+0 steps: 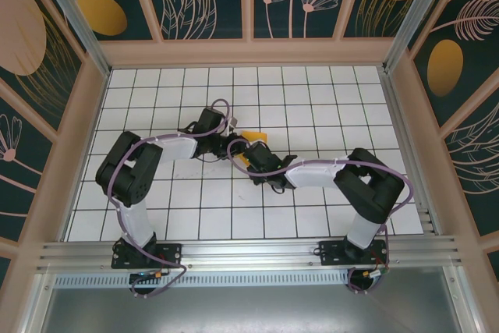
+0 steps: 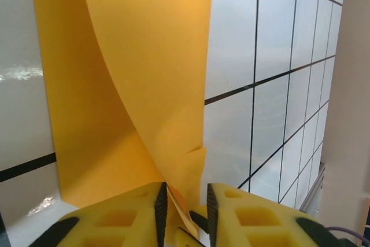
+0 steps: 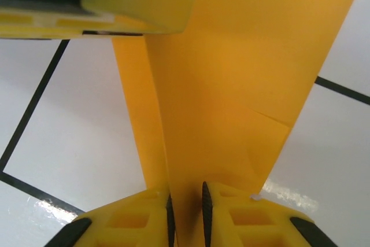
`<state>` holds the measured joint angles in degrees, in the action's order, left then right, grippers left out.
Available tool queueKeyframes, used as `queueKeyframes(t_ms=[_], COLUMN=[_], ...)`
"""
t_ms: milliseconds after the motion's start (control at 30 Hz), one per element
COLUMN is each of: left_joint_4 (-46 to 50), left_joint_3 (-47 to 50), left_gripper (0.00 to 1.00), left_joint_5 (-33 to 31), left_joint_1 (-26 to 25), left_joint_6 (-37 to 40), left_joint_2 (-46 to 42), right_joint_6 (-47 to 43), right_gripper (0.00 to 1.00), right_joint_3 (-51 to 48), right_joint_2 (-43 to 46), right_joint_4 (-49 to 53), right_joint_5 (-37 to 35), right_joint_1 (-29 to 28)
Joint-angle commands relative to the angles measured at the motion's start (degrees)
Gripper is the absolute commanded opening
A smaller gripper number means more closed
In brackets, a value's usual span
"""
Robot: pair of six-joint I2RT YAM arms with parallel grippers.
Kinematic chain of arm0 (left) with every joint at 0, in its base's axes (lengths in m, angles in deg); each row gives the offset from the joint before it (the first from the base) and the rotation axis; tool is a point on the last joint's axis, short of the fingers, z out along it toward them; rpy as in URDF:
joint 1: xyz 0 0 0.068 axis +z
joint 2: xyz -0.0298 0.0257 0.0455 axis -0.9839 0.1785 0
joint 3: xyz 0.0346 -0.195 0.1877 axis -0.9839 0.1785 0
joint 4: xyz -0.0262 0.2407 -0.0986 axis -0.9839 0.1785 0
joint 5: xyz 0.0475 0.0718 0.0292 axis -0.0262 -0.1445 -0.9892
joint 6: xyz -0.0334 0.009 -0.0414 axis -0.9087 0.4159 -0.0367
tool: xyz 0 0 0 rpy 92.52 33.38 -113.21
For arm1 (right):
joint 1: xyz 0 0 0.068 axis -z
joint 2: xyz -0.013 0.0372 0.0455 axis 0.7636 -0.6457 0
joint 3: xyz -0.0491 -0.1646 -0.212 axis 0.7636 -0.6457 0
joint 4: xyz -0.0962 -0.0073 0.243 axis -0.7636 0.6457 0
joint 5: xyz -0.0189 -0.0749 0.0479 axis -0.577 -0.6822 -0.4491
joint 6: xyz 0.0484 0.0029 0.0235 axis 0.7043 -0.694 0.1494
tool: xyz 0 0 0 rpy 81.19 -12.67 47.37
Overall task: Fold a paper plane with a square sheet of paper (fold left side to right side)
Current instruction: Fourth fold the wing at the center of the table.
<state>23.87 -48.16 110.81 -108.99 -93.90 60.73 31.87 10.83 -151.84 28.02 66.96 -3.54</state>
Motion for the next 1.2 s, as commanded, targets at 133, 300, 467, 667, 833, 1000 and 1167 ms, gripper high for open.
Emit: queueKeyframes(t_ms=[133, 300, 467, 667, 833, 1000, 1167], left_joint_4=[3.46, 4.84, 4.28, 0.03, -1.82, -3.72, -4.44], left_joint_3=[-2.18, -1.92, 0.63, 4.51, 3.62, 1.88, -0.58], left_gripper=[0.45, 0.51, 0.53, 0.45, 0.44, 0.41, 0.40], left_joint_5=[-0.91, -1.54, -3.07, -0.76, 0.83, 1.17, 1.47], left_joint_1=[0.56, 3.17, 6.20, 6.14, 3.45, 0.86, -0.76], left_joint_6=[1.41, 2.07, 1.47, -0.70, -1.60, -2.92, -3.70], left_joint_2=[-4.59, -6.72, -9.51, -8.49, -4.79, -1.20, 2.21], right_joint_6=[0.08, 0.57, 1.61, 3.12, 4.47, 5.34, 6.38], right_gripper=[0.17, 0.15, 0.14, 0.13, 0.13, 0.13, 0.13], right_joint_3=[-1.89, -3.19, -5.55, -9.66, -12.61, -14.01, -15.63], right_joint_2=[0.27, 0.87, 2.74, 6.07, 8.25, 8.40, 8.44], right_joint_4=[-2.38, -3.77, -6.80, -12.25, -16.81, -18.60, -20.88], right_joint_5=[3.09, 4.79, 8.04, 13.48, 19.42, 22.73, 24.88], right_joint_1=[0.83, 1.44, 2.96, 5.86, 8.70, 10.62, 12.05])
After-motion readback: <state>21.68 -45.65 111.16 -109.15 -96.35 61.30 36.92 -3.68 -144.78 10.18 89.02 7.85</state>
